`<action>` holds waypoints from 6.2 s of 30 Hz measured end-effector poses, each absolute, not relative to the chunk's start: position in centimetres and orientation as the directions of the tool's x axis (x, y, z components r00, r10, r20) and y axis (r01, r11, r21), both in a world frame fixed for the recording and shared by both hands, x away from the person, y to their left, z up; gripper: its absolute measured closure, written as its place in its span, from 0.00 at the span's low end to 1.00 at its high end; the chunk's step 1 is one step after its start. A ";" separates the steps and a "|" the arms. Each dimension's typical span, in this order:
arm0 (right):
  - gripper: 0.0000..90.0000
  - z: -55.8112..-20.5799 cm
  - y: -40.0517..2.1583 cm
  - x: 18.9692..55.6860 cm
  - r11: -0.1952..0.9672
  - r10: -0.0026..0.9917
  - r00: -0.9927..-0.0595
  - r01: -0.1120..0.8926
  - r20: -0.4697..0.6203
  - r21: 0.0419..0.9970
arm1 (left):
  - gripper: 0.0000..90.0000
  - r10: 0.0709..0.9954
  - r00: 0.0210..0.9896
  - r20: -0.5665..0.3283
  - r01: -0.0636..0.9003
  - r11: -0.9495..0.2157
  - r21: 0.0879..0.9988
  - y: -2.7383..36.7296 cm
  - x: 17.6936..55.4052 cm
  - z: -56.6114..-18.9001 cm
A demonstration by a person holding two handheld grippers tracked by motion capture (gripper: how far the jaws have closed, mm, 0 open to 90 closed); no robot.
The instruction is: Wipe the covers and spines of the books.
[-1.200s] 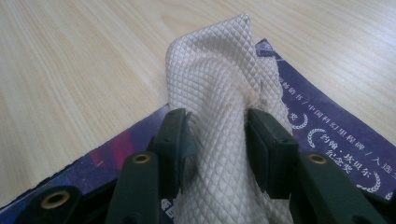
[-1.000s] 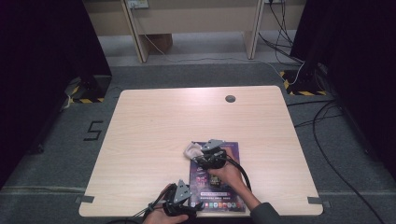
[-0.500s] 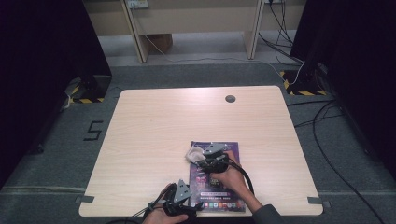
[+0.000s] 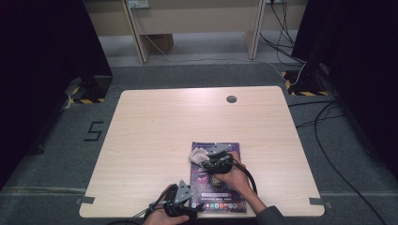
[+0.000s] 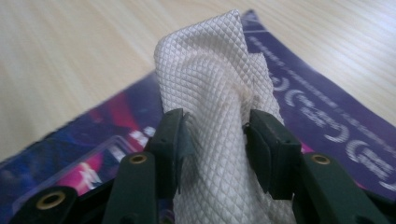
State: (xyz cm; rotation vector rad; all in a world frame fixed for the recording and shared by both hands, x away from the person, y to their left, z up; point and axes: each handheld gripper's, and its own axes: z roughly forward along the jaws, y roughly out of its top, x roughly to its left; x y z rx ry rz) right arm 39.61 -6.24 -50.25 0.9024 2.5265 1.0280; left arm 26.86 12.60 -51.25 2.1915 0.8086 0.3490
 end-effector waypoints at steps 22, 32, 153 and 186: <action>0.65 -50.3 -5.8 37.1 0.578 0.584 -0.812 0.407 -0.010 0.707 | 0.24 0.647 0.763 -0.010 0.441 -0.508 0.740 12.6 26.9 -51.3; 0.64 -50.1 -9.0 38.1 0.554 0.646 -0.763 0.457 -0.014 0.696 | 0.24 0.645 0.764 -0.008 0.439 -0.510 0.740 12.6 26.9 -51.3; 0.74 -50.4 -7.0 33.1 0.570 0.559 -0.828 0.410 0.029 0.712 | 0.22 0.630 0.776 -0.014 0.464 -0.556 0.690 15.2 24.5 -50.2; 0.76 -50.1 -15.1 37.3 0.460 0.752 -0.659 0.541 0.016 0.704 | 0.22 0.623 0.782 -0.008 0.457 -0.565 0.687 15.2 24.5 -50.2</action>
